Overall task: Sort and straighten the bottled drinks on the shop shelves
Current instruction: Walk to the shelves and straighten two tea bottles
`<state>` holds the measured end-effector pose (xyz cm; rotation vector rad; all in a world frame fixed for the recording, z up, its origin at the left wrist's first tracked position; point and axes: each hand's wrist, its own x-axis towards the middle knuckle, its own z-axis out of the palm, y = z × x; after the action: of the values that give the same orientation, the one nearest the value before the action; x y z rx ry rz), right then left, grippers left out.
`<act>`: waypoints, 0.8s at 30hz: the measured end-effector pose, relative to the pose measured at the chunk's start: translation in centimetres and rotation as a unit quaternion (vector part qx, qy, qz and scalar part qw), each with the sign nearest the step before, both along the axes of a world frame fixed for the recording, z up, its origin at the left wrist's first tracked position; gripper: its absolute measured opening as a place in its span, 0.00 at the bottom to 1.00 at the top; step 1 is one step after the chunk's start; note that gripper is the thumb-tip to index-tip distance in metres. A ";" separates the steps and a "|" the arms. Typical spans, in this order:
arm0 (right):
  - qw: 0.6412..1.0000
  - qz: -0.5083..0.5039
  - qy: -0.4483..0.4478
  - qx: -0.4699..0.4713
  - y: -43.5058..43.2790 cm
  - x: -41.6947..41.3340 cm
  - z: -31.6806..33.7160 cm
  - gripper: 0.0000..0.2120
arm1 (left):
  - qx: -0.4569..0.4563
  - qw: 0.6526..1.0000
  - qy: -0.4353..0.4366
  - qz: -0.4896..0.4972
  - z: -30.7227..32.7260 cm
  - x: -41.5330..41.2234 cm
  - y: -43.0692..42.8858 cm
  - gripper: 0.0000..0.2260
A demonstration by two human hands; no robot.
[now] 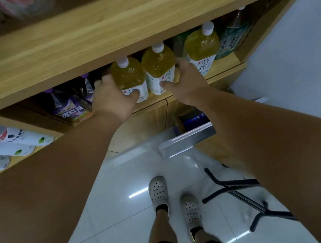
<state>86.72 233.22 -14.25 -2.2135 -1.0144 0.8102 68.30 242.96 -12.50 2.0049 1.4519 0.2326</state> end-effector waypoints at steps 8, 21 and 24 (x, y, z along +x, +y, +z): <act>0.998 0.048 -0.040 -0.015 4.8 2.5 -1.4 0.29 | -0.002 0.985 0.158 -0.076 -2.1 2.8 3.7 0.23; 0.990 0.096 -0.097 -0.044 4.4 2.9 -1.9 0.42 | 0.057 0.979 0.153 -0.121 -3.5 2.3 3.4 0.17; 0.991 0.091 -0.090 -0.035 3.3 3.4 -2.2 0.42 | 0.066 0.987 0.098 -0.109 -3.7 1.6 3.0 0.16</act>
<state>90.15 236.52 -16.40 -2.3118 -1.3084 0.7442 69.86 245.92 -16.16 2.3311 1.3476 0.0394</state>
